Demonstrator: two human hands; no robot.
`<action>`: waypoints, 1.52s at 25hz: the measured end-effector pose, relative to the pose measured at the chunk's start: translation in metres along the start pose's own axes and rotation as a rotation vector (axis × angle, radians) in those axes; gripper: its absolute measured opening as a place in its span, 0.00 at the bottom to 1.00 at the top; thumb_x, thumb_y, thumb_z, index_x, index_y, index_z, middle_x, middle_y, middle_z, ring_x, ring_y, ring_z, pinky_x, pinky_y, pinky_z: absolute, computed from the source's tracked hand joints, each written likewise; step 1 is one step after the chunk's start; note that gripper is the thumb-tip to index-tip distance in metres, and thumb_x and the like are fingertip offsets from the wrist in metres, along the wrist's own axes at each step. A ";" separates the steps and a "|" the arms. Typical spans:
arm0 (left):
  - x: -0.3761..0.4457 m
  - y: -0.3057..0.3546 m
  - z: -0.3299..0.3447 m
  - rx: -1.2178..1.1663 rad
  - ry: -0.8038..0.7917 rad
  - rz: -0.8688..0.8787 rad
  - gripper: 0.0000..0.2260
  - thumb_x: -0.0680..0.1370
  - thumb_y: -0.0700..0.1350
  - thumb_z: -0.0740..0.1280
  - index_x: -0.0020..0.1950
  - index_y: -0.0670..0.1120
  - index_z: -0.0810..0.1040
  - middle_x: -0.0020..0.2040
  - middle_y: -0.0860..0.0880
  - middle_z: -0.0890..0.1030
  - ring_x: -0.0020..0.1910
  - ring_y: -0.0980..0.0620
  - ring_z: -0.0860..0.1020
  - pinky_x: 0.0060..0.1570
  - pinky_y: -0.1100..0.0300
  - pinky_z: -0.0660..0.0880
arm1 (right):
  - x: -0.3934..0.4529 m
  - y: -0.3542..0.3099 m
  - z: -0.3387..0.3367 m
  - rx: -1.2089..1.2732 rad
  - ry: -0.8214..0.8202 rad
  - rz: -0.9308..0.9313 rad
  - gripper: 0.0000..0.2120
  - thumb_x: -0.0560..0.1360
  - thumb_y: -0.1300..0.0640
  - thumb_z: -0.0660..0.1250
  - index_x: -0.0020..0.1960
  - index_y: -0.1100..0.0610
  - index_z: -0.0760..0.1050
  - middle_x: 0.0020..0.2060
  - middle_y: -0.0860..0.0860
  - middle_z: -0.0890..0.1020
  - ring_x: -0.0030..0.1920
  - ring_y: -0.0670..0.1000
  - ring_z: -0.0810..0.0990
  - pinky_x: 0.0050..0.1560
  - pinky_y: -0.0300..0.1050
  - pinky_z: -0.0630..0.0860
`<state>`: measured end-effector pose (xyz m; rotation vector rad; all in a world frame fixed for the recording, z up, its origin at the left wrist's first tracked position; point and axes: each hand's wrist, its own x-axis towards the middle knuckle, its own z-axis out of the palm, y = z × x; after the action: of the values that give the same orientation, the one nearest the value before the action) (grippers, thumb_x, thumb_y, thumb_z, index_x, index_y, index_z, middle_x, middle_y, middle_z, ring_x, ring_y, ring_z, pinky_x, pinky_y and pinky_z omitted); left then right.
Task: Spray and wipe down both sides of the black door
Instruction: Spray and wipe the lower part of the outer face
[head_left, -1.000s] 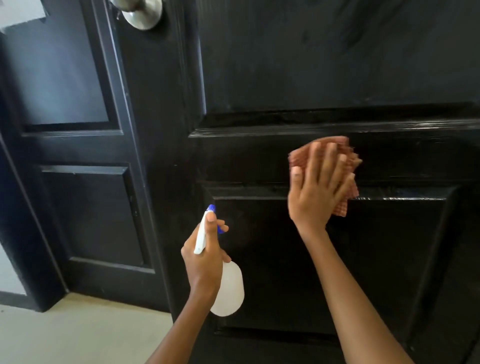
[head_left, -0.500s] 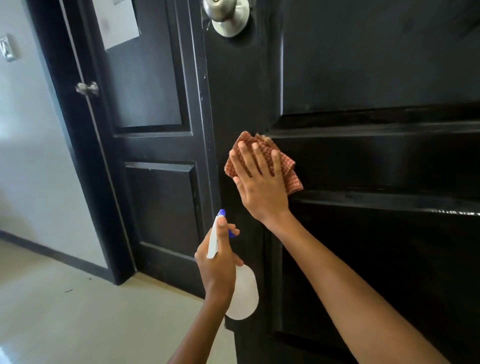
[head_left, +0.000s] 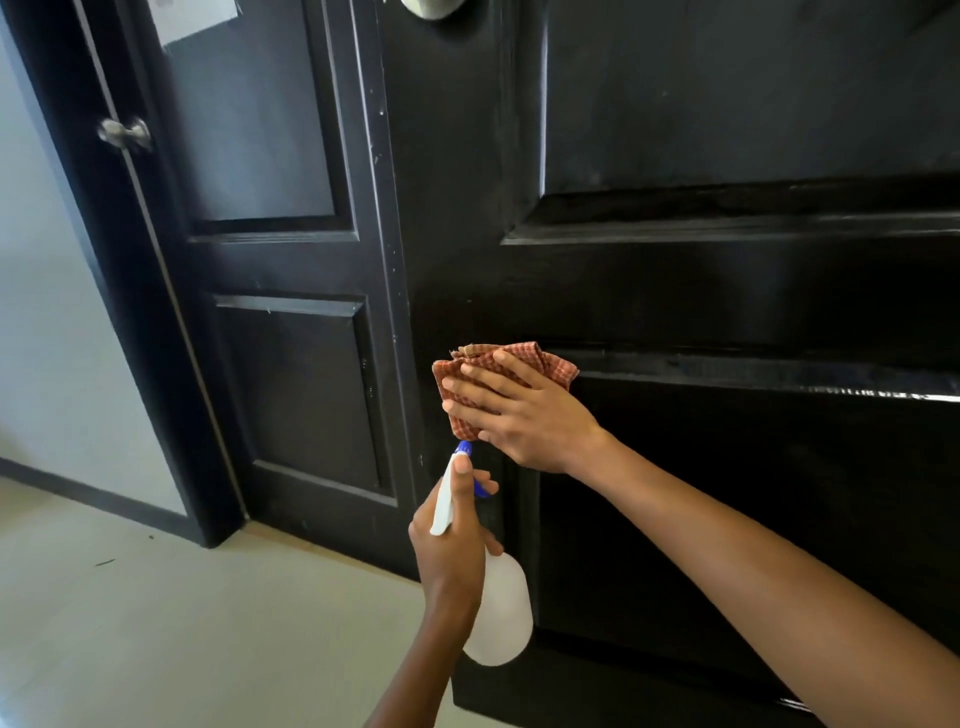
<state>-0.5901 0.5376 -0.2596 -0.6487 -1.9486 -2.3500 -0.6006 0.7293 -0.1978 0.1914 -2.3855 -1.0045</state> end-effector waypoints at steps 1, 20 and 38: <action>-0.005 -0.001 0.004 0.003 -0.017 -0.007 0.17 0.79 0.60 0.59 0.49 0.52 0.82 0.42 0.53 0.85 0.25 0.48 0.78 0.27 0.61 0.77 | -0.013 0.001 -0.002 -0.010 0.001 0.030 0.30 0.85 0.47 0.58 0.84 0.50 0.54 0.84 0.53 0.51 0.83 0.56 0.46 0.82 0.61 0.43; -0.040 0.000 0.033 -0.037 -0.228 -0.057 0.23 0.78 0.62 0.58 0.47 0.47 0.83 0.44 0.53 0.86 0.24 0.48 0.78 0.31 0.65 0.77 | -0.130 -0.006 -0.010 0.041 0.176 0.930 0.32 0.85 0.45 0.58 0.84 0.48 0.50 0.84 0.51 0.53 0.83 0.55 0.45 0.80 0.62 0.39; -0.028 0.020 0.062 -0.069 -0.217 -0.047 0.22 0.79 0.62 0.59 0.44 0.46 0.81 0.44 0.51 0.85 0.26 0.47 0.79 0.30 0.59 0.78 | -0.176 0.012 -0.006 -0.007 0.218 1.063 0.34 0.85 0.40 0.50 0.85 0.51 0.43 0.84 0.53 0.46 0.83 0.56 0.44 0.81 0.62 0.39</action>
<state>-0.5408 0.5848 -0.2412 -0.9075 -1.9912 -2.4786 -0.4480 0.7913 -0.2608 -0.8406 -1.8400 -0.4289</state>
